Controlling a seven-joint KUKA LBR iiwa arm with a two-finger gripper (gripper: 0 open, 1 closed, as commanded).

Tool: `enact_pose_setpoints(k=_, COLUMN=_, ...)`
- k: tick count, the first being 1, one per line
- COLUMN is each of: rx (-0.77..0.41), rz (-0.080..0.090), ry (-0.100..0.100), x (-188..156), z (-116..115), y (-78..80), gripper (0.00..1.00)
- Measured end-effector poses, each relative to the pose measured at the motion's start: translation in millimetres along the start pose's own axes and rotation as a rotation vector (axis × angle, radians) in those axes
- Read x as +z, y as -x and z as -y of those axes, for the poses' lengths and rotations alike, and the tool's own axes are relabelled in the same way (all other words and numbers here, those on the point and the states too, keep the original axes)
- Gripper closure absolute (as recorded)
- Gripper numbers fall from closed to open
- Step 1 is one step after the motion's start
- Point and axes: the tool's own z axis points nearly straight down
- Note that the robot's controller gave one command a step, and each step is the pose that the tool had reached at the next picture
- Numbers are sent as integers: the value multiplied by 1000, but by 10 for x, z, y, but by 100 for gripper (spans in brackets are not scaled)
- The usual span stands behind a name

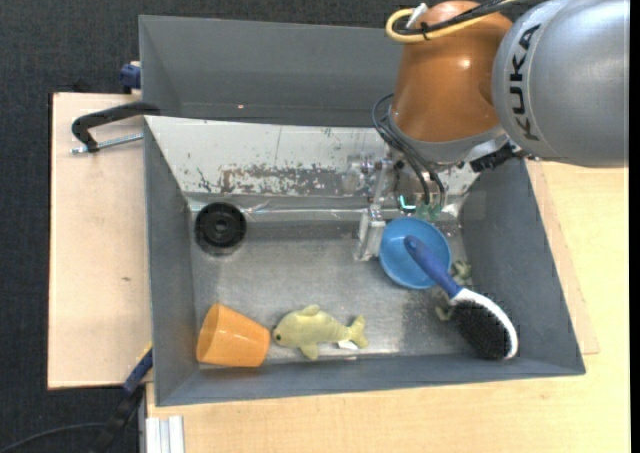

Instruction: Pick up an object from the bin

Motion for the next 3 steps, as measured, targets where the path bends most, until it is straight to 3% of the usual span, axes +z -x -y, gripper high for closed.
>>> enact_pose_setpoints(k=1, rx=174, rz=-5, ry=-1, x=900, z=10, y=-760, gripper=0)
enact_pose_setpoints(k=2, rx=126, rz=1, ry=1, x=1161, z=-799, y=-984, gripper=0)
enact_pose_setpoints(k=3, rx=134, rz=5, ry=0, x=1143, z=-757, y=-963, gripper=100)
